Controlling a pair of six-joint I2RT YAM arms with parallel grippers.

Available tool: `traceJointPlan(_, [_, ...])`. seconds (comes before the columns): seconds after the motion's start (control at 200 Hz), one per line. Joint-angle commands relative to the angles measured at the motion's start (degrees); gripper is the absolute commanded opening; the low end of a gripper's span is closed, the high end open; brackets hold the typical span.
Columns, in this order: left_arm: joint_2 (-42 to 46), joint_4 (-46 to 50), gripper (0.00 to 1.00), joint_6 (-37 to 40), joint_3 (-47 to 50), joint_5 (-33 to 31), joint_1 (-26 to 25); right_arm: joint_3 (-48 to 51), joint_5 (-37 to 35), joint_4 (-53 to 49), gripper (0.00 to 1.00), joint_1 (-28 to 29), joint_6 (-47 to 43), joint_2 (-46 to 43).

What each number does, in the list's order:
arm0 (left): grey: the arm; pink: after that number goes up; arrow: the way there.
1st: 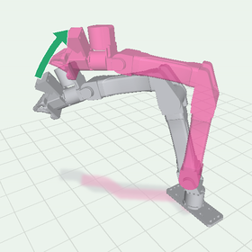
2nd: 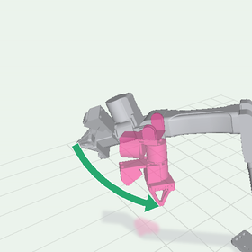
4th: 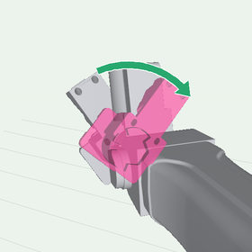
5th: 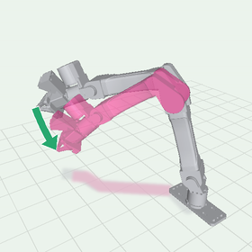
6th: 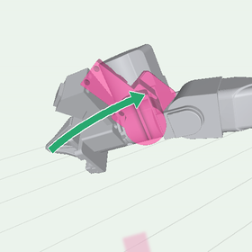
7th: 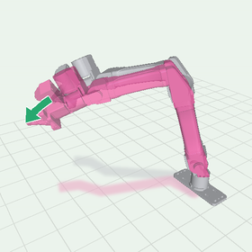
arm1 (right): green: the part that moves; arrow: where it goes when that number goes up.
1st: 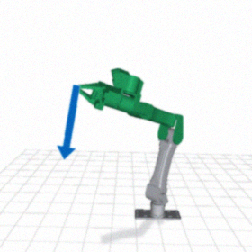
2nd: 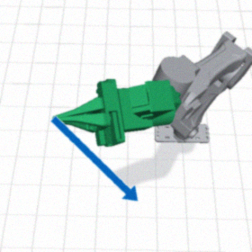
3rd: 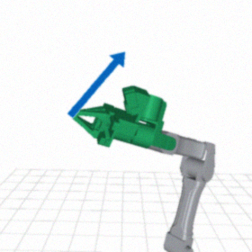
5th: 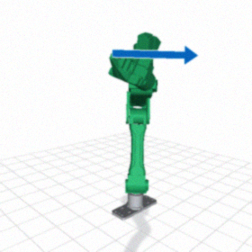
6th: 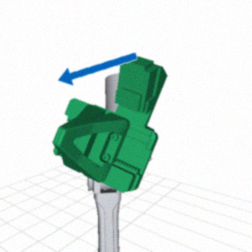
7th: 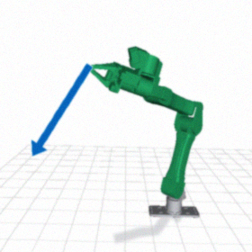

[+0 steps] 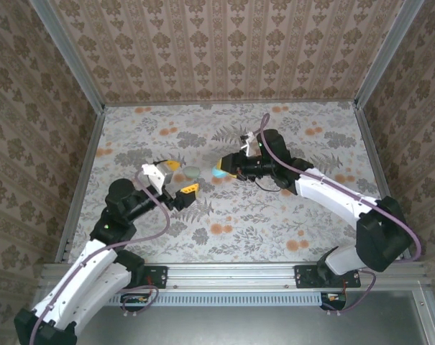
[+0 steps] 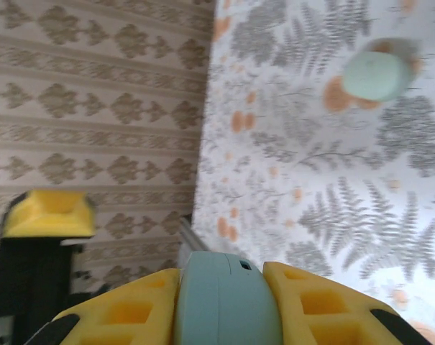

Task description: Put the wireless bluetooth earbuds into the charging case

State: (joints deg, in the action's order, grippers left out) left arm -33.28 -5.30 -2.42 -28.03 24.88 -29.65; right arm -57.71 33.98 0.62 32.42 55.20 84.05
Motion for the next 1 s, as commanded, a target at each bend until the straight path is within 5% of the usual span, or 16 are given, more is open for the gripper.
traceJointPlan(0.0, [2.65,6.14,0.93,2.11,1.87,-5.19,0.12,2.37,-1.28,0.76,0.24,-0.89,-4.34,5.95])
traceJointPlan(0.43, [7.30,15.82,0.96,0.01,3.96,-15.03,1.70,4.95,-1.09,10.00,0.29,-0.04,-5.43,23.06])
traceJointPlan(0.795, [6.89,16.86,0.97,-5.71,5.35,-21.49,6.55,5.46,-10.50,-8.26,0.60,0.10,-14.68,13.46])
traceJointPlan(0.995, [2.90,18.58,1.00,-6.47,3.73,-32.45,10.02,2.08,-25.58,-22.56,0.73,-1.38,-25.13,0.96])
